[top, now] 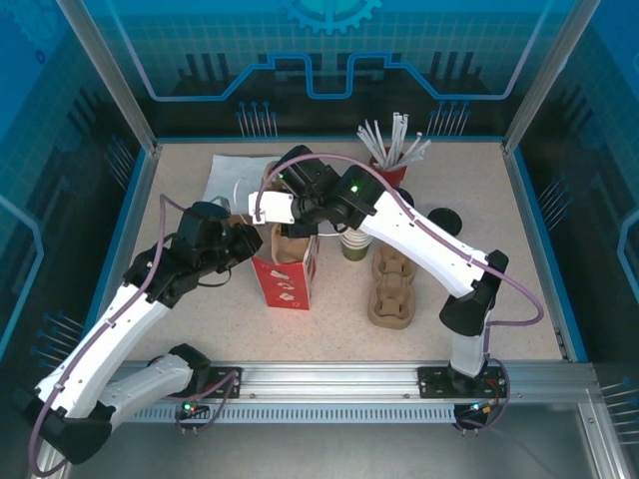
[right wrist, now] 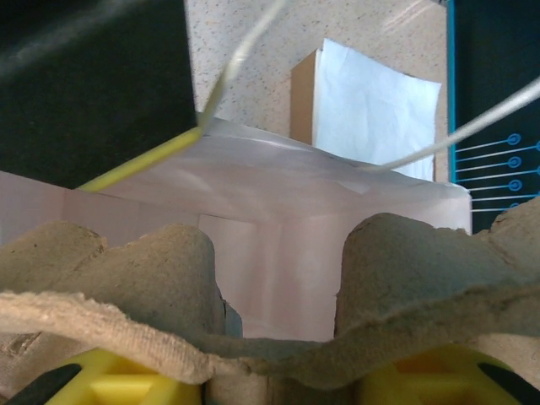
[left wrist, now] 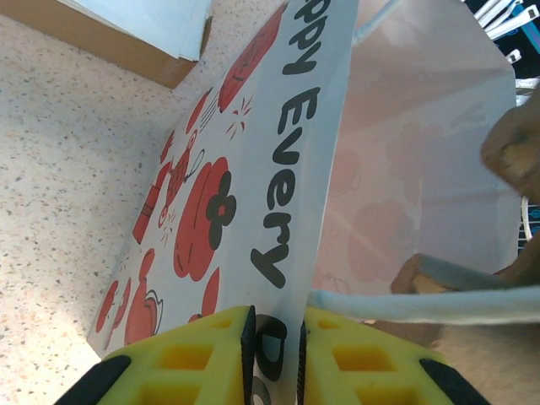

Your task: Pack the takeout coffee

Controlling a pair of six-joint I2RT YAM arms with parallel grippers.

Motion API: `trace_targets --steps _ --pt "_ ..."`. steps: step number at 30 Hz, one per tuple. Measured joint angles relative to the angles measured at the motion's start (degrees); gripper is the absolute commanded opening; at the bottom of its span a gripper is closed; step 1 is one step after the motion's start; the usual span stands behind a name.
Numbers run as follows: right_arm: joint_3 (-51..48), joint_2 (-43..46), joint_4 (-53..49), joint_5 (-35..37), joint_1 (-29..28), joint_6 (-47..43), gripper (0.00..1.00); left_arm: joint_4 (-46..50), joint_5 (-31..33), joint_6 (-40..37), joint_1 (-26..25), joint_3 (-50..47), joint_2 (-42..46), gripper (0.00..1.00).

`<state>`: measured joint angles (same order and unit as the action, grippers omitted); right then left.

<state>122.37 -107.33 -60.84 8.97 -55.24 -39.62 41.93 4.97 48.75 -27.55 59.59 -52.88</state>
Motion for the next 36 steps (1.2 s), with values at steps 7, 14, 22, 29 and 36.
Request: trace_targets --steps 7,14,22,29,36 --pt "-1.44 0.00 -2.19 -0.42 -0.22 1.44 0.42 -1.16 -0.98 1.99 0.00 -0.90 0.15 0.12" --pt "-2.51 0.00 -4.26 -1.79 -0.22 2.73 0.42 -1.09 -1.42 2.36 -0.07 -1.31 1.18 0.06" --pt "-6.45 0.00 -5.53 -3.43 -0.20 3.85 0.43 -1.05 -1.88 2.36 -1.29 -1.31 1.20 0.01" --pt "-6.47 -0.20 -6.93 -4.17 0.33 7.63 0.42 0.22 -0.31 2.14 -3.61 -1.14 2.14 0.00" --pt "-3.17 -4.17 -10.14 -4.50 0.52 14.43 0.42 1.70 2.80 2.19 -6.10 -0.85 3.52 0.00"
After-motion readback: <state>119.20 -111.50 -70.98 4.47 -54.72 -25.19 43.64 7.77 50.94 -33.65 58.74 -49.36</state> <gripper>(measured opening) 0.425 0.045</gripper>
